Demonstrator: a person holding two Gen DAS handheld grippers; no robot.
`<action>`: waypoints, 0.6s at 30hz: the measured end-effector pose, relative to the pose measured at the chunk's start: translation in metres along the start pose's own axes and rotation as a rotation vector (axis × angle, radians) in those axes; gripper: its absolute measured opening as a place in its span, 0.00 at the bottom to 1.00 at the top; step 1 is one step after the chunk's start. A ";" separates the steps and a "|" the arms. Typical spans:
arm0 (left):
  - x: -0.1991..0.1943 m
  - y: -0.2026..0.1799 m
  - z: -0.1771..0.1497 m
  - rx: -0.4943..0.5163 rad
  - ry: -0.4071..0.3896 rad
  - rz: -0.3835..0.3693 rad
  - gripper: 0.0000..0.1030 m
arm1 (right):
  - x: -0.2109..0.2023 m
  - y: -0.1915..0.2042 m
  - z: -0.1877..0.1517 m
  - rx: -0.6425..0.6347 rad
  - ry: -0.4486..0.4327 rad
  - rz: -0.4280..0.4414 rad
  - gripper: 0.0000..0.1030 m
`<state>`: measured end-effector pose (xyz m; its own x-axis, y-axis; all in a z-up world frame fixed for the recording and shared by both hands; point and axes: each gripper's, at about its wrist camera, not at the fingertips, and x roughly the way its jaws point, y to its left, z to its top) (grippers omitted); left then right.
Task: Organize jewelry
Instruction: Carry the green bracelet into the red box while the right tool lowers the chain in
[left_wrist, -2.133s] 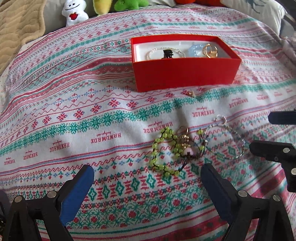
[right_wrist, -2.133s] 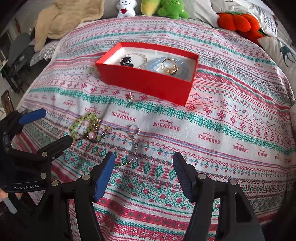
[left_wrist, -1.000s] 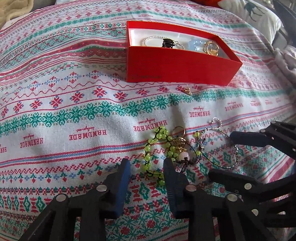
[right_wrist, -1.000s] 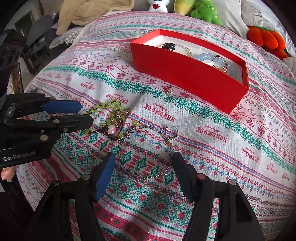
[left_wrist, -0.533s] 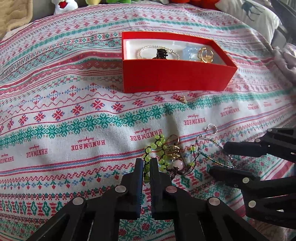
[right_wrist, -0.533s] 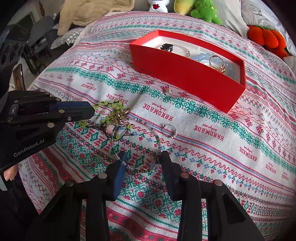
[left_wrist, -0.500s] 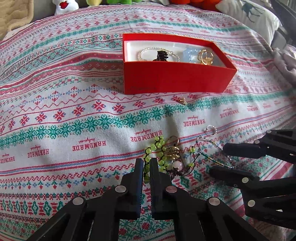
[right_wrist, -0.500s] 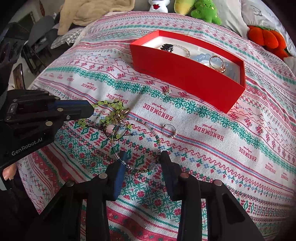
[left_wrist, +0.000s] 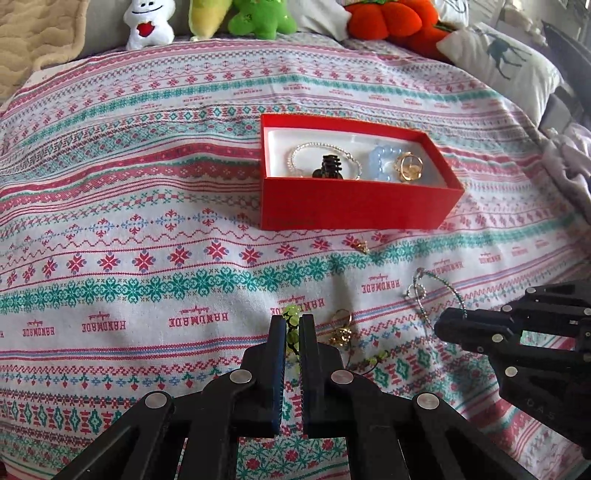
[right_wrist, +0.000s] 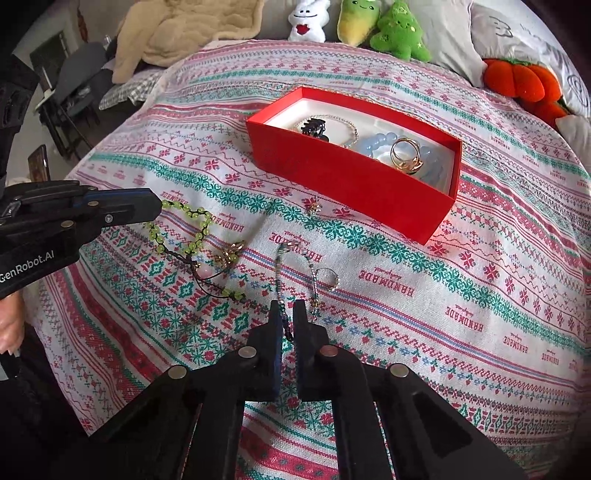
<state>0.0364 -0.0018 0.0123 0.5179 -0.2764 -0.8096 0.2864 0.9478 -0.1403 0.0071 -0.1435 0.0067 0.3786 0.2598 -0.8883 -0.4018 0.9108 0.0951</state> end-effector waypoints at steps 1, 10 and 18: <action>-0.001 0.000 0.001 -0.001 -0.002 0.001 0.01 | -0.001 0.000 0.001 0.000 0.000 0.001 0.03; -0.010 0.000 0.019 -0.026 -0.022 -0.004 0.01 | -0.017 -0.002 0.015 0.035 -0.009 0.034 0.02; -0.024 -0.005 0.043 -0.058 -0.072 -0.032 0.01 | -0.030 -0.012 0.029 0.094 -0.021 0.030 0.02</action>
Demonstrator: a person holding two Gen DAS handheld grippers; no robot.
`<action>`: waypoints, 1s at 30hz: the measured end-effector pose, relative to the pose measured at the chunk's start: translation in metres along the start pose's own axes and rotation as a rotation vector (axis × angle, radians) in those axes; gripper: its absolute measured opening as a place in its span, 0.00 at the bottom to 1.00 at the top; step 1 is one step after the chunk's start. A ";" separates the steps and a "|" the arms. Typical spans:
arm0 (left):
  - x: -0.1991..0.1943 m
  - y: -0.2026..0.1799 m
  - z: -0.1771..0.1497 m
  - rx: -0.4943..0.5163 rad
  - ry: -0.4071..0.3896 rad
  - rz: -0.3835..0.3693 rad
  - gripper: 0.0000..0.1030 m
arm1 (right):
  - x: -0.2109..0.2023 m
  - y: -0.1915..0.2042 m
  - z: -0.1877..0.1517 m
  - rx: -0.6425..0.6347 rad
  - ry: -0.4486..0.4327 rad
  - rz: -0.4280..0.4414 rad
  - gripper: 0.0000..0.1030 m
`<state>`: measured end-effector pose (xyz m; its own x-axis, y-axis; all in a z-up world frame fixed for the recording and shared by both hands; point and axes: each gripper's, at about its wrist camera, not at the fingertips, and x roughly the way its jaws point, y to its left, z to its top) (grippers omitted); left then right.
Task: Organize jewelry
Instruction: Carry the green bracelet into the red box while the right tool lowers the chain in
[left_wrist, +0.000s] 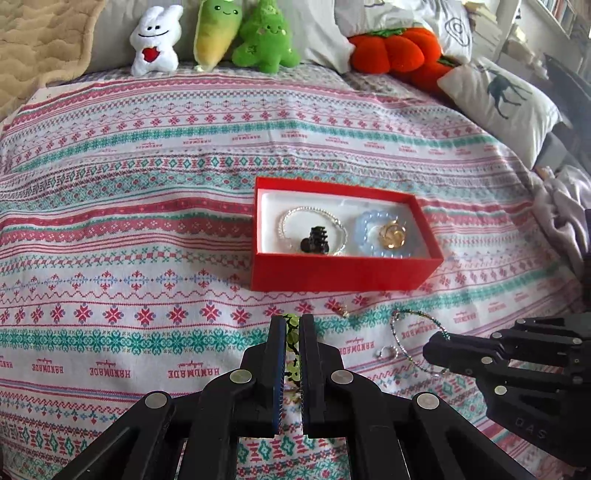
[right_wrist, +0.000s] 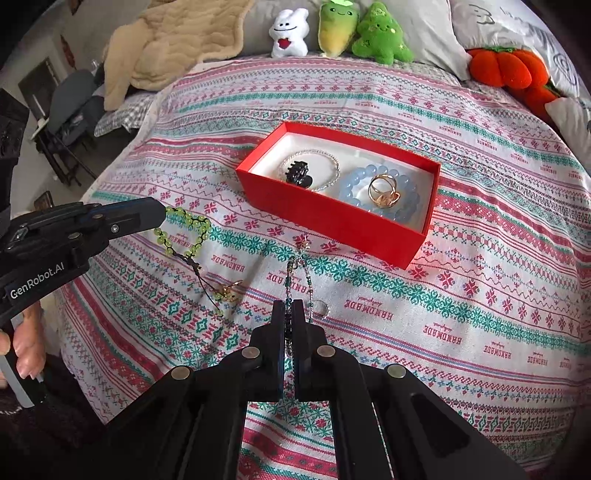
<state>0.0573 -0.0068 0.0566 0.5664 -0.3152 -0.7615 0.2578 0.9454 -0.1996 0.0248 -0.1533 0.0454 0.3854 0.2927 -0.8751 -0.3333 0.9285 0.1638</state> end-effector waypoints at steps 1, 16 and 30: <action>-0.001 -0.001 0.003 -0.004 -0.006 -0.004 0.01 | -0.002 -0.002 0.002 0.008 -0.004 0.001 0.02; 0.002 -0.029 0.062 -0.077 -0.117 -0.114 0.01 | -0.029 -0.039 0.048 0.181 -0.109 0.034 0.03; 0.072 -0.019 0.080 -0.189 -0.044 -0.154 0.01 | -0.017 -0.077 0.078 0.325 -0.182 0.072 0.03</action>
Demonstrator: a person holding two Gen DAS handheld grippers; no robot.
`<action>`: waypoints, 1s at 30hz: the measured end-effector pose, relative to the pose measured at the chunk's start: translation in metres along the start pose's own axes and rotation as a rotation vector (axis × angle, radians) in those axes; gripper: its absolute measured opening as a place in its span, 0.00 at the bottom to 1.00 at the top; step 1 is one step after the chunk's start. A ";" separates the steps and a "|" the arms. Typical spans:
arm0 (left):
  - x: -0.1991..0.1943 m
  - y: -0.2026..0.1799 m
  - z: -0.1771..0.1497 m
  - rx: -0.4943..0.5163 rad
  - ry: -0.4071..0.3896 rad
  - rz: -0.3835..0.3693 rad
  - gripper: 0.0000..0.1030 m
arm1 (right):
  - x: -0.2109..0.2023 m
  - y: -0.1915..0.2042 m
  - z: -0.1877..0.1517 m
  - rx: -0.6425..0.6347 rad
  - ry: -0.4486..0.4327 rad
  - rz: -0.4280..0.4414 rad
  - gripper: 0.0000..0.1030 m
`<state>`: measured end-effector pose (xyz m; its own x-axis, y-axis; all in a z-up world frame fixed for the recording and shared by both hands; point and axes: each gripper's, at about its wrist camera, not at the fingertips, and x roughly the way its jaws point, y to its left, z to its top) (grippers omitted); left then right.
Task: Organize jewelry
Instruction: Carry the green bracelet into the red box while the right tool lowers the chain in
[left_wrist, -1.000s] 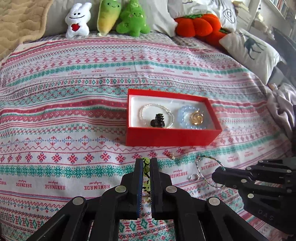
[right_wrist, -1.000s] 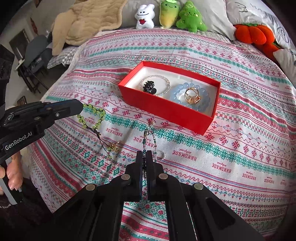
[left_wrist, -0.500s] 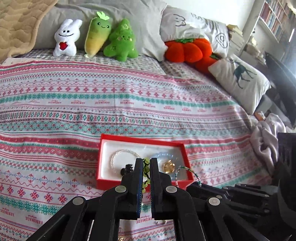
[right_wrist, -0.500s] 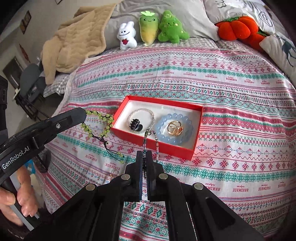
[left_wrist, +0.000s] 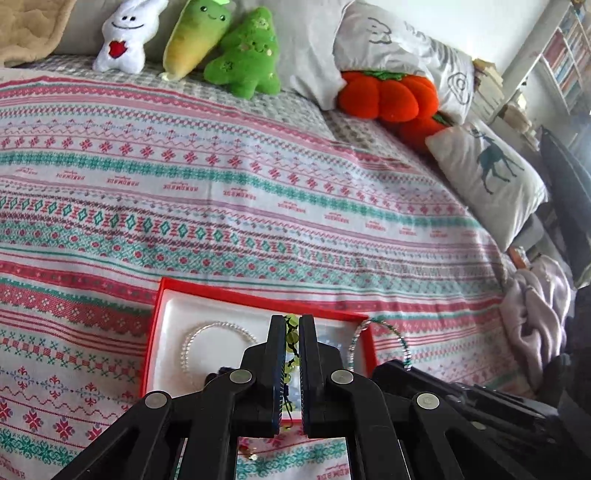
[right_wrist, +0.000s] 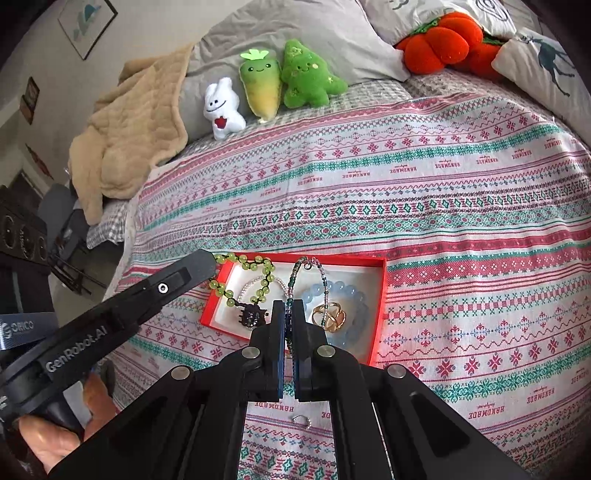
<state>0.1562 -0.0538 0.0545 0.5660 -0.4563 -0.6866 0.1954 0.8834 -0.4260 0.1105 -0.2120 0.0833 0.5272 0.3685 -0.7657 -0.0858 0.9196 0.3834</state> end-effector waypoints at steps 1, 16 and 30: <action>0.004 0.005 -0.001 -0.007 0.012 0.014 0.01 | 0.004 -0.001 0.001 0.005 0.008 0.000 0.03; 0.026 0.029 -0.012 0.043 0.080 0.224 0.05 | 0.047 0.007 -0.002 0.030 0.102 0.053 0.03; 0.010 0.022 -0.011 0.095 0.060 0.242 0.46 | 0.055 0.000 0.006 0.064 0.129 0.071 0.17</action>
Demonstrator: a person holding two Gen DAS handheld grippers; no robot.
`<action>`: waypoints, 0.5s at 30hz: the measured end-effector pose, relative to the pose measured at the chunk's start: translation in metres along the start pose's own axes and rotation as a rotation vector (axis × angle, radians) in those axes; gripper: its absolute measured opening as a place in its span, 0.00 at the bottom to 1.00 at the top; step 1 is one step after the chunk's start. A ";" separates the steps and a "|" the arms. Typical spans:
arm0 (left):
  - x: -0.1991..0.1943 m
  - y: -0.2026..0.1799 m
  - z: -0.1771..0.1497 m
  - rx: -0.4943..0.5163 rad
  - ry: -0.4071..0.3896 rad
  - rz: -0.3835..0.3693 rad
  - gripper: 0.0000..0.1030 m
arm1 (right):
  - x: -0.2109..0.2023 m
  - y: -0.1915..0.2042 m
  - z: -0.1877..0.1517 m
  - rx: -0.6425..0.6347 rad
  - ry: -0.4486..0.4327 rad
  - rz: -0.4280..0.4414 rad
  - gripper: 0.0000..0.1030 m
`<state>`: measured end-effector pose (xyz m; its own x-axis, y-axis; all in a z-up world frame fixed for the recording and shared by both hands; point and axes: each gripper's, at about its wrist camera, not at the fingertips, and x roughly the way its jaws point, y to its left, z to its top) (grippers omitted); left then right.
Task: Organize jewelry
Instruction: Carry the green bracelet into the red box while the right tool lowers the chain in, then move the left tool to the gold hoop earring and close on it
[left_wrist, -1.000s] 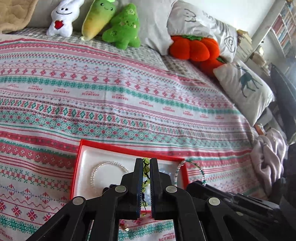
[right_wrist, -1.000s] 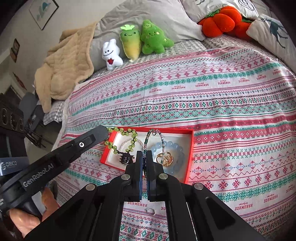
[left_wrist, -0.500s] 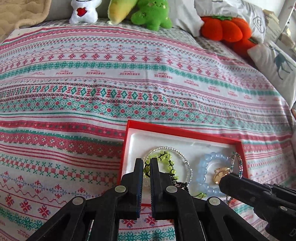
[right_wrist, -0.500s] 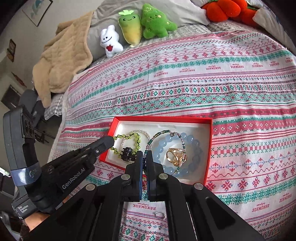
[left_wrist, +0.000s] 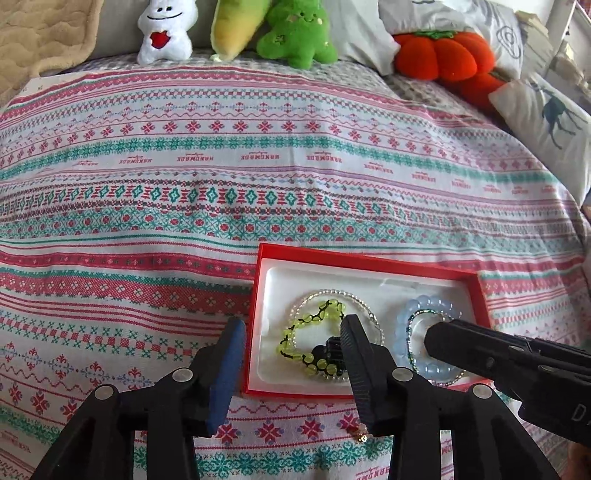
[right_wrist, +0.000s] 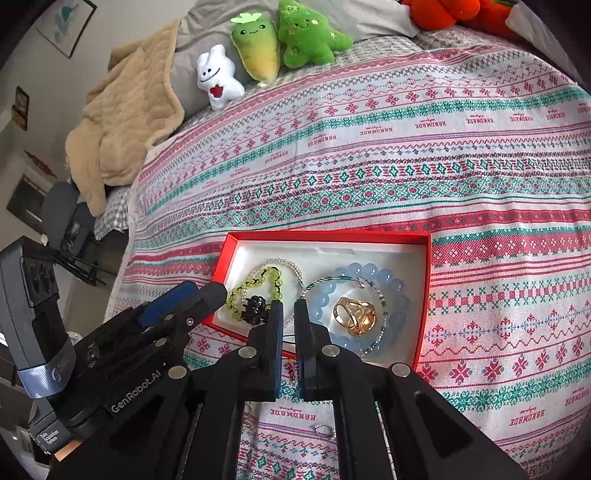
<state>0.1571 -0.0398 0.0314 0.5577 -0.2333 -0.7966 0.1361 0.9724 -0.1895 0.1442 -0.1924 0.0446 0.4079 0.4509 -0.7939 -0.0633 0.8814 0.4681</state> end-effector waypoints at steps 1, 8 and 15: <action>-0.001 0.000 0.000 0.004 0.001 0.001 0.48 | 0.000 0.000 0.001 0.001 -0.002 0.000 0.28; -0.012 -0.001 -0.007 0.047 0.009 0.015 0.62 | -0.016 0.000 -0.002 -0.016 -0.027 -0.006 0.42; -0.023 0.004 -0.020 0.073 0.025 0.058 0.85 | -0.032 0.006 -0.011 -0.095 -0.046 -0.109 0.57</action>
<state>0.1282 -0.0309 0.0376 0.5455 -0.1760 -0.8194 0.1640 0.9812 -0.1016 0.1208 -0.2005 0.0685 0.4586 0.3470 -0.8181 -0.1013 0.9350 0.3398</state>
